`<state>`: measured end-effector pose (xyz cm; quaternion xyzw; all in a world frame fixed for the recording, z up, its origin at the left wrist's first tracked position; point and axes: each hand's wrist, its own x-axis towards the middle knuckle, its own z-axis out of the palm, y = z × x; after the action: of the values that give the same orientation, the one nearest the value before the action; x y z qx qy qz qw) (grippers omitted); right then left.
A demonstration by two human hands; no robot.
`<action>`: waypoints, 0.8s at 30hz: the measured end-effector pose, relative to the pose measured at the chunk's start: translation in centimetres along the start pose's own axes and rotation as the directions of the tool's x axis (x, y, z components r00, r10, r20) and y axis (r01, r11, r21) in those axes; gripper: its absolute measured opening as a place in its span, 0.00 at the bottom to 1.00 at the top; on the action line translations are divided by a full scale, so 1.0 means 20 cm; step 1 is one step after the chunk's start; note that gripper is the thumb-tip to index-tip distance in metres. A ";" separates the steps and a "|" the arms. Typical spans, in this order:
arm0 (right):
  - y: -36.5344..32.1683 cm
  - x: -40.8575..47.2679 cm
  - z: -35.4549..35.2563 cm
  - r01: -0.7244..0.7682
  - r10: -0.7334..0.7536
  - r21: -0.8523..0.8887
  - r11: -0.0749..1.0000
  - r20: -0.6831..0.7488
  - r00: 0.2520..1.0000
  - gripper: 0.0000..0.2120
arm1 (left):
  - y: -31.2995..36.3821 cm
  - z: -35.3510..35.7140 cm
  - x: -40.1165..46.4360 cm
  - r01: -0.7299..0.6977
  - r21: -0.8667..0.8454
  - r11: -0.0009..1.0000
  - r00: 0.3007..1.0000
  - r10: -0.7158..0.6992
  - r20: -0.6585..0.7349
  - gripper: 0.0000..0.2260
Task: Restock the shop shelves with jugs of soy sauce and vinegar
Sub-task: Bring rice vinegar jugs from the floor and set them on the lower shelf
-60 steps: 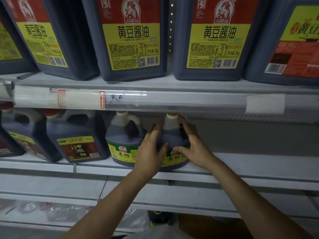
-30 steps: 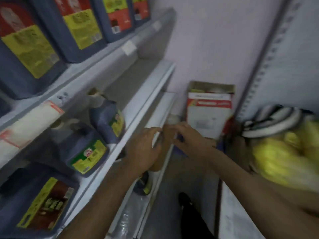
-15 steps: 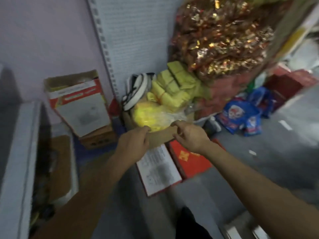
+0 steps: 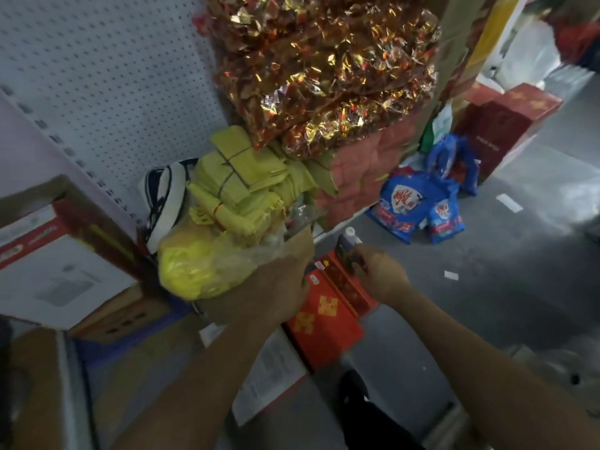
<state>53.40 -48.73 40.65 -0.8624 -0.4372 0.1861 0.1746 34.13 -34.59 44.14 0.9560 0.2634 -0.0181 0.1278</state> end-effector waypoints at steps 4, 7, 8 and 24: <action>0.16 0.23 0.00 -0.065 0.064 0.031 0.997 0.019 0.998 0.10 | 0.03 0.14 0.24 0.050 -0.069 0.996 0.996 -0.045 0.080 0.18; 0.26 0.37 0.04 -0.126 0.124 0.037 0.991 0.066 0.990 0.11 | 0.00 0.22 0.35 0.020 -0.078 0.997 0.992 -0.010 0.123 0.18; 0.30 0.40 0.07 -0.137 0.133 0.039 0.990 0.086 0.987 0.11 | -0.02 0.24 0.39 0.008 -0.085 0.996 0.990 0.005 0.144 0.17; 1.32 1.31 0.94 -0.301 0.307 -0.077 0.951 0.098 0.947 0.35 | -0.22 1.48 1.72 0.168 -0.352 0.921 0.898 0.004 0.441 0.36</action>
<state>77.05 -39.47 7.53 -0.9129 -0.3134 0.2441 0.0935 62.54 -21.36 10.94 0.8723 0.2677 -0.1839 0.3654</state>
